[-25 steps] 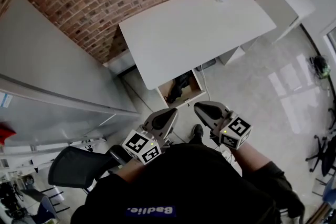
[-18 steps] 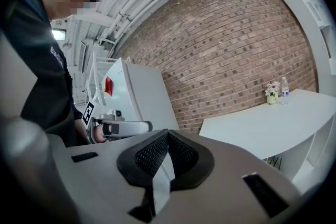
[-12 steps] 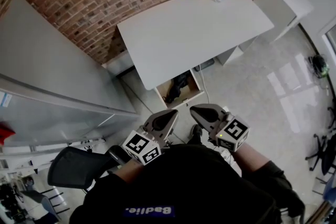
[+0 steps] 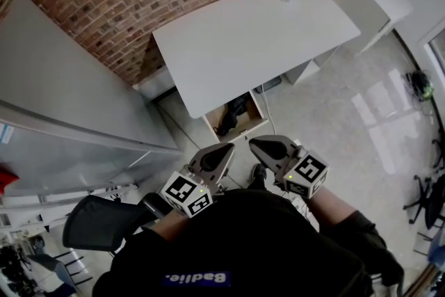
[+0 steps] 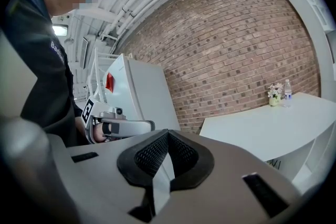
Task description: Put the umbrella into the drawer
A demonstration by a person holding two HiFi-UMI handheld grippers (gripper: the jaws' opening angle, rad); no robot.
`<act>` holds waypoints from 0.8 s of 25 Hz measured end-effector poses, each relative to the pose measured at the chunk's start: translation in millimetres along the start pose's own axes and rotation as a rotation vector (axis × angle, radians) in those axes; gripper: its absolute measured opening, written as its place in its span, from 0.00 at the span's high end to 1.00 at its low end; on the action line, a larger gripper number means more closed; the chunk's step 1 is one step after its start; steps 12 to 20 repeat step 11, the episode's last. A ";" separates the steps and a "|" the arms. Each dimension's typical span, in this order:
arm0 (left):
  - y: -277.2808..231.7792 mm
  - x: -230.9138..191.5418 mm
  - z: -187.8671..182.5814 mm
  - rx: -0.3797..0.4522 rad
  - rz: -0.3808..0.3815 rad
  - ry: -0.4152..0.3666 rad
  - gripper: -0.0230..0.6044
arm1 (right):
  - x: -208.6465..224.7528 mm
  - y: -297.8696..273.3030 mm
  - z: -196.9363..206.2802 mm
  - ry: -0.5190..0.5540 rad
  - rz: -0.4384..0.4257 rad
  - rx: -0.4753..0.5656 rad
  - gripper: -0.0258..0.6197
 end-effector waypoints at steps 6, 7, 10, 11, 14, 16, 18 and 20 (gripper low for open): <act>-0.3 -0.9 -1.0 0.005 0.003 -0.006 0.97 | 2.1 -0.3 4.7 -0.004 0.005 -0.015 0.91; -0.2 -1.1 -1.2 0.006 0.003 -0.006 0.97 | 2.4 -0.1 5.2 -0.004 0.006 -0.021 0.91; 0.9 -1.3 -1.5 0.010 0.003 -0.006 0.97 | -0.3 -1.6 0.4 0.002 -0.001 -0.002 0.91; 1.4 -1.3 -1.7 0.012 0.002 -0.006 0.97 | -1.6 -2.3 -1.5 0.004 -0.005 0.008 0.91; 1.4 -1.3 -1.7 0.012 0.002 -0.006 0.97 | -1.6 -2.3 -1.5 0.004 -0.005 0.008 0.91; 1.4 -1.3 -1.7 0.012 0.002 -0.006 0.97 | -1.6 -2.3 -1.5 0.004 -0.005 0.008 0.91; 1.4 -1.3 -1.7 0.012 0.002 -0.006 0.97 | -1.6 -2.3 -1.5 0.004 -0.005 0.008 0.91; 1.4 -1.3 -1.7 0.012 0.002 -0.006 0.97 | -1.6 -2.3 -1.5 0.004 -0.005 0.008 0.91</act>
Point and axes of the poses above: the fingertips, and each gripper's own axes: y backward along the fingers, x to its right, z out of its underside, the point moved 6 cm from there along y, backward along the fingers, and after that the axes turned 2 degrees about z, right-handed, at the moved point
